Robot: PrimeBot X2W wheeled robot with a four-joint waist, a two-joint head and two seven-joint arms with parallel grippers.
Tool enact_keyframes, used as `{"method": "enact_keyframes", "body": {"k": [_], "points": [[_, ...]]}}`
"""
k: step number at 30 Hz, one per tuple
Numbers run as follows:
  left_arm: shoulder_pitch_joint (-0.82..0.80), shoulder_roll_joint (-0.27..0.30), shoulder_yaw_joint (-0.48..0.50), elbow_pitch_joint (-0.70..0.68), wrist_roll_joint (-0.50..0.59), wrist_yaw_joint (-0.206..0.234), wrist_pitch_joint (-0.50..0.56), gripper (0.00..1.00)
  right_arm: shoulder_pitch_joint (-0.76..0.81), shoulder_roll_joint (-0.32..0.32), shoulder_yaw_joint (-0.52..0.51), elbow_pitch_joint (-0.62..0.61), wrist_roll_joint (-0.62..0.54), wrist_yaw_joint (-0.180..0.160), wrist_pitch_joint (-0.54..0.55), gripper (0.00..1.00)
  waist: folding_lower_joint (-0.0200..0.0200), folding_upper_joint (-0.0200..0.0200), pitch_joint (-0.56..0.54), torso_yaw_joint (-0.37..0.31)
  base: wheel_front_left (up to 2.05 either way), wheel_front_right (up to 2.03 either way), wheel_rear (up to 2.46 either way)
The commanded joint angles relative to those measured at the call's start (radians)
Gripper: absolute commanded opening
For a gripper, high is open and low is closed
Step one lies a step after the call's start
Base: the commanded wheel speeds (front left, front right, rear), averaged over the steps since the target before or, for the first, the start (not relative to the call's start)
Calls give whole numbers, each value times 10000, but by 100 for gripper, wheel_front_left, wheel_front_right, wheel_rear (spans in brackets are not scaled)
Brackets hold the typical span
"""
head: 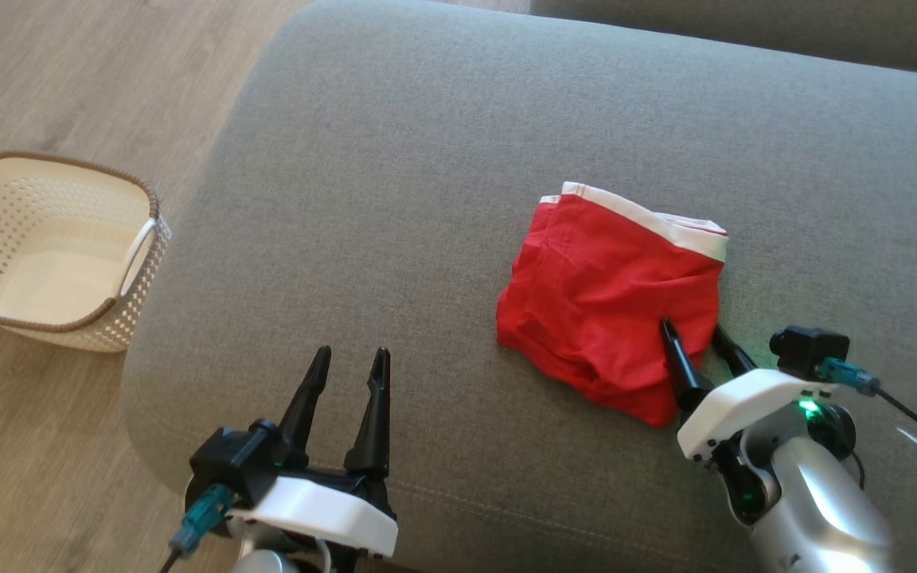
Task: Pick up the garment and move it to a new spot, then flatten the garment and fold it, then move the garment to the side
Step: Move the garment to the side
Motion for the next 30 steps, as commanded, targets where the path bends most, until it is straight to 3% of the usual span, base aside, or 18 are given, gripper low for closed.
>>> {"method": "enact_keyframes", "body": {"k": [1,2,3,4,11,20,30], "points": [[-337,-24,235,-343,-56,70,-122,100,-337,-11,216,-46,-162,-2,-84,100,0,0,13,27,0,0,0],[-331,-24,224,-347,-60,79,-122,100,-409,-8,241,94,-260,-2,-108,100,0,0,20,38,0,0,0],[-326,-24,219,-351,-62,87,-122,100,-474,-4,255,207,-288,-2,-138,67,0,0,26,41,0,0,0],[-322,-24,218,-353,-64,96,-122,100,-533,0,281,297,-299,-2,-174,0,0,0,28,36,0,0,0],[-352,-24,242,-386,-52,117,-122,100,-853,9,692,603,-706,-2,-495,0,0,0,-52,-213,0,0,0],[-299,-24,179,-359,31,42,-122,100,-980,-464,1328,599,-2634,-2,-711,0,0,0,-324,-979,0,0,0],[-508,-24,-358,-400,213,-196,-122,100,-1153,-1664,1730,-471,-3417,-2,-317,0,0,0,-131,-2807,0,0,0]]}}
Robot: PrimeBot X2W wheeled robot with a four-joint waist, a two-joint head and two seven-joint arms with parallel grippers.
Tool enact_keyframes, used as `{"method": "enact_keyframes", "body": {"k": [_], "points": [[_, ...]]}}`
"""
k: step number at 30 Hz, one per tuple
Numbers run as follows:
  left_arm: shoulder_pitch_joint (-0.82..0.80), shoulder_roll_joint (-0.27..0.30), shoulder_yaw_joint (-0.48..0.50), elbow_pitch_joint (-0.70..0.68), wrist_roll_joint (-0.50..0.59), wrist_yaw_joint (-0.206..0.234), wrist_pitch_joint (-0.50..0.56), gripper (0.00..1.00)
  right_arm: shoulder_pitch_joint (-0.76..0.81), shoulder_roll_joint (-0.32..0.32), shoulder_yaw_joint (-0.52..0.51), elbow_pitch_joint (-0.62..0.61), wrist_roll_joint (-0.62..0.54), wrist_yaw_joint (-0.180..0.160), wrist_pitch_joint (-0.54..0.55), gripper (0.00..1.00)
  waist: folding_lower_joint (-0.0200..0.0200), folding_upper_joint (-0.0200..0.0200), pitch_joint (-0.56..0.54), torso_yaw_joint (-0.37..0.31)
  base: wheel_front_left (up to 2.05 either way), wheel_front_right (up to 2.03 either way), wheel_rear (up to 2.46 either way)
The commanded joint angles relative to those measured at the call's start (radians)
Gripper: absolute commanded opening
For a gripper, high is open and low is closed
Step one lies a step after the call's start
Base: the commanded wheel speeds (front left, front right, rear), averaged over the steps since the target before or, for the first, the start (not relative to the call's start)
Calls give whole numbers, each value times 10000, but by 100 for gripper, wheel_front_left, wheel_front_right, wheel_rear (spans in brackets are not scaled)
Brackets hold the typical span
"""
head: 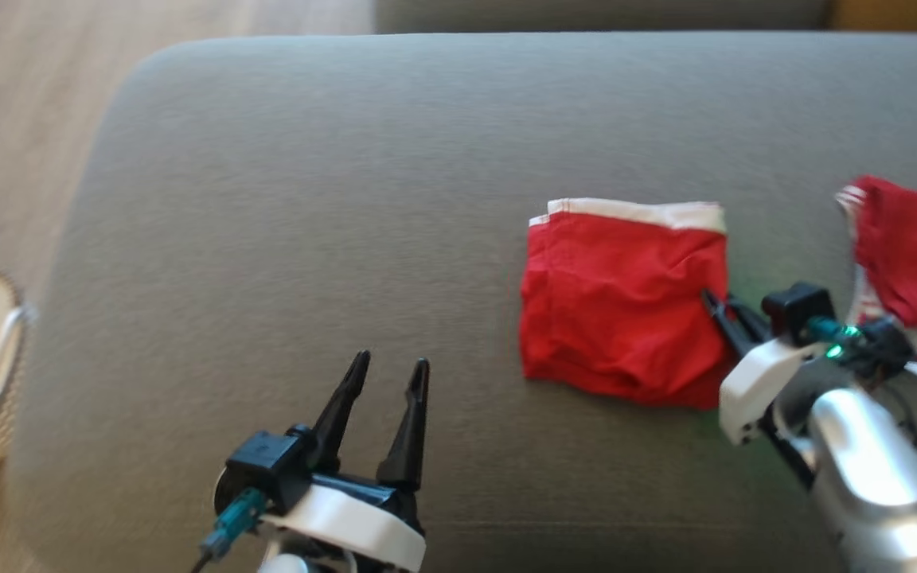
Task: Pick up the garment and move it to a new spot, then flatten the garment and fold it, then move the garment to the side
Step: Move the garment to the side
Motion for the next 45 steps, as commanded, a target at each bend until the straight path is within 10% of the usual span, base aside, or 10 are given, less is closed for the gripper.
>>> {"method": "enact_keyframes", "body": {"k": [1,18,29,30,31,32,45], "points": [[-549,-24,204,-343,112,-75,-122,100,-440,-222,217,-491,-92,-4,90,0,0,0,210,-733,0,0,0],[-3068,-24,-308,74,1385,-1124,-122,100,-2361,-3733,1080,-3697,676,-4,2132,0,0,0,2523,-3897,0,0,0],[-3537,-24,172,208,2011,-1466,-122,100,-3235,-3744,56,-2579,389,-4,1412,0,0,0,3568,-4775,0,0,0],[-3510,-24,255,212,2060,-1505,-122,100,-3356,-3573,-48,-2331,262,-4,1260,4,0,0,3650,-4845,0,0,0],[-3494,-24,285,211,2070,-1523,-122,100,-3396,-3490,-129,-2203,190,-4,1180,65,0,0,3673,-4858,0,0,0],[-3482,-24,316,208,2071,-1537,-122,100,-3421,-3400,-207,-2073,133,-4,1113,100,0,0,3695,-4858,0,0,0],[-3034,-24,523,62,1447,-1303,-122,100,-3363,-2703,-677,-1611,-299,-4,359,100,0,0,2847,-4263,0,0,0]]}}
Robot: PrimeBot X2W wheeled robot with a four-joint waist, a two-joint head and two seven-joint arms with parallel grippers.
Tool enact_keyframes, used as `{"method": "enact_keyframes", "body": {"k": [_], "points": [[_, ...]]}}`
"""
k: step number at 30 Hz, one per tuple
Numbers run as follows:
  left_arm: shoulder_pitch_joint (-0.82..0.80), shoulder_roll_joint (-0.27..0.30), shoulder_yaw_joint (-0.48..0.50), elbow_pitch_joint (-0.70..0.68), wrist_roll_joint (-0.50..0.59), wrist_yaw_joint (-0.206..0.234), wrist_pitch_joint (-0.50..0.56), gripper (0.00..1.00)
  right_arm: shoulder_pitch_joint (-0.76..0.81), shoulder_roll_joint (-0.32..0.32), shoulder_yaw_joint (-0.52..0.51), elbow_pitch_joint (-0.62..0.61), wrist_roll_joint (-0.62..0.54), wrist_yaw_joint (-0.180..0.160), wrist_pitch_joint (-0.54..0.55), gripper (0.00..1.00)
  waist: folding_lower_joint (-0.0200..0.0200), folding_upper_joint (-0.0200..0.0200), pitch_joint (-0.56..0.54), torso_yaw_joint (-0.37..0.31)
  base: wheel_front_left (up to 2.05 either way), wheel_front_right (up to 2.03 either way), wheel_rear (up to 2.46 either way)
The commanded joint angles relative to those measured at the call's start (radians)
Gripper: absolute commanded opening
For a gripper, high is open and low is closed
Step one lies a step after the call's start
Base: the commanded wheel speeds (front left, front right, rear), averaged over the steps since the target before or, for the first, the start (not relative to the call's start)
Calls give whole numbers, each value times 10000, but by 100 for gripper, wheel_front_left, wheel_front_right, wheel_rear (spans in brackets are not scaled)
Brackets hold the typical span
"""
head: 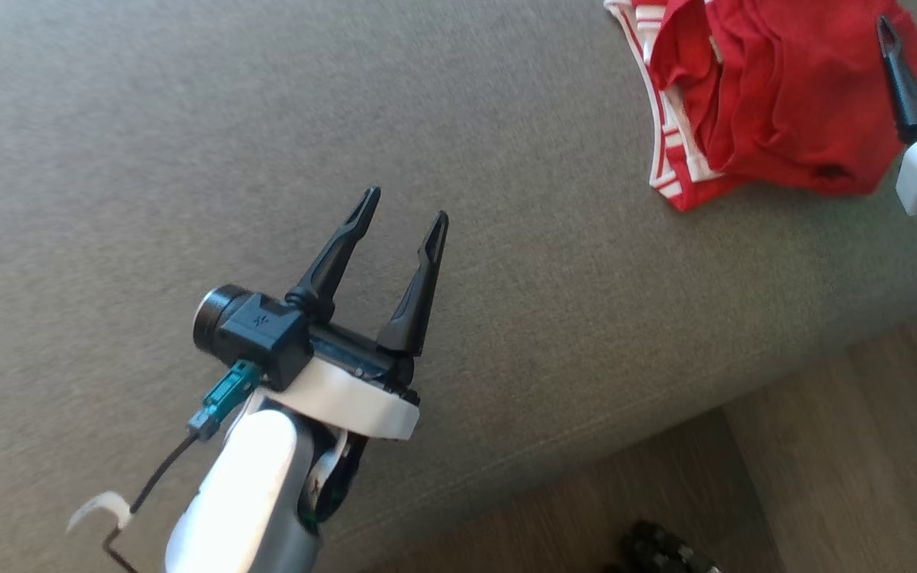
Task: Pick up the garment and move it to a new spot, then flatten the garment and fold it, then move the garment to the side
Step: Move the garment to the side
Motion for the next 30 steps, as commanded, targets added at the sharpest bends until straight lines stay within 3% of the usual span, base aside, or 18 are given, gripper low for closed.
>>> {"method": "enact_keyframes", "body": {"k": [1,12,21,30], "points": [[138,-15,198,-418,-147,111,-51,100,115,-65,-52,-373,-9,-4,-129,100,-1,0,-470,320,0,0,0],[1110,-15,552,-911,-1040,966,-51,100,1789,1224,-348,-2385,586,-4,-485,100,-1,0,-2517,1945,0,0,0],[2102,-15,769,-988,-1156,1420,-51,100,4527,2818,-1639,-4073,151,-4,-825,100,-1,0,-4093,3365,0,0,0],[2971,-15,1079,-659,-623,1401,-51,100,6622,3916,-2153,-5085,-708,-4,-917,100,-1,0,-4991,3970,0,0,0]]}}
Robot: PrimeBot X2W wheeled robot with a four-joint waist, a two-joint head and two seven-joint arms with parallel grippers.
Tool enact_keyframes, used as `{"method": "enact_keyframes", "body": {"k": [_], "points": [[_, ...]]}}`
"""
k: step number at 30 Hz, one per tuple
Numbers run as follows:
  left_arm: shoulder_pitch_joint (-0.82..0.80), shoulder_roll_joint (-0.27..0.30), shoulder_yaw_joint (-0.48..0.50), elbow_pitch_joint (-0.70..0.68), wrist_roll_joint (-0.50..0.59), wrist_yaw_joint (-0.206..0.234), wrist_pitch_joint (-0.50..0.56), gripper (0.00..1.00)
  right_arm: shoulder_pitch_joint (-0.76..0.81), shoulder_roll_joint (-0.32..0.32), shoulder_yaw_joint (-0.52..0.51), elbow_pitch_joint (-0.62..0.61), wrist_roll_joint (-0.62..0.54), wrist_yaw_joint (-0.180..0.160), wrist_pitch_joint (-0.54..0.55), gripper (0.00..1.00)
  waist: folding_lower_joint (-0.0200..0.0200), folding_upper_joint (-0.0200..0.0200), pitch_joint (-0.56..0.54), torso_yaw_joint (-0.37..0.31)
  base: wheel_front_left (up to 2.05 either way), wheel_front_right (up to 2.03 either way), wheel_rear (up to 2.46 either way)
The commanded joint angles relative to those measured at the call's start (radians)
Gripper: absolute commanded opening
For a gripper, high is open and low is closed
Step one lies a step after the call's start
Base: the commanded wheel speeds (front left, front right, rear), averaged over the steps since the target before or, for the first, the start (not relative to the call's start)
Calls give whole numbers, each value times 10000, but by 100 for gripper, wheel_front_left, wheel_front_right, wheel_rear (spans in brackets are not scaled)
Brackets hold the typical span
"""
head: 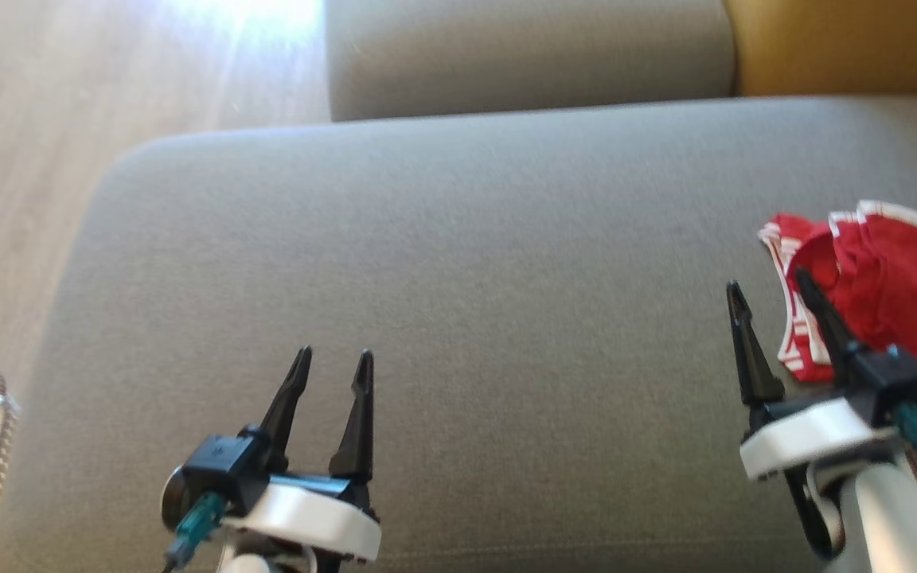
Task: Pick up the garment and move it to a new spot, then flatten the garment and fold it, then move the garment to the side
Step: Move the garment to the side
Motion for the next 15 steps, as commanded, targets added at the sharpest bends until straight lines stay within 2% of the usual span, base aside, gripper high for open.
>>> {"method": "enact_keyframes", "body": {"k": [1,9,15], "points": [[-158,-9,419,-268,96,32,-53,100,80,80,80,-608,-140,-4,-108,100,0,0,-421,318,0,0,0],[417,-9,708,-265,277,357,-53,100,1297,276,-285,-1312,326,-4,-112,100,0,0,-648,421,0,0,0],[527,-9,683,-35,513,395,-53,100,1689,280,-187,-1355,605,-4,-113,100,0,0,-721,441,0,0,0]]}}
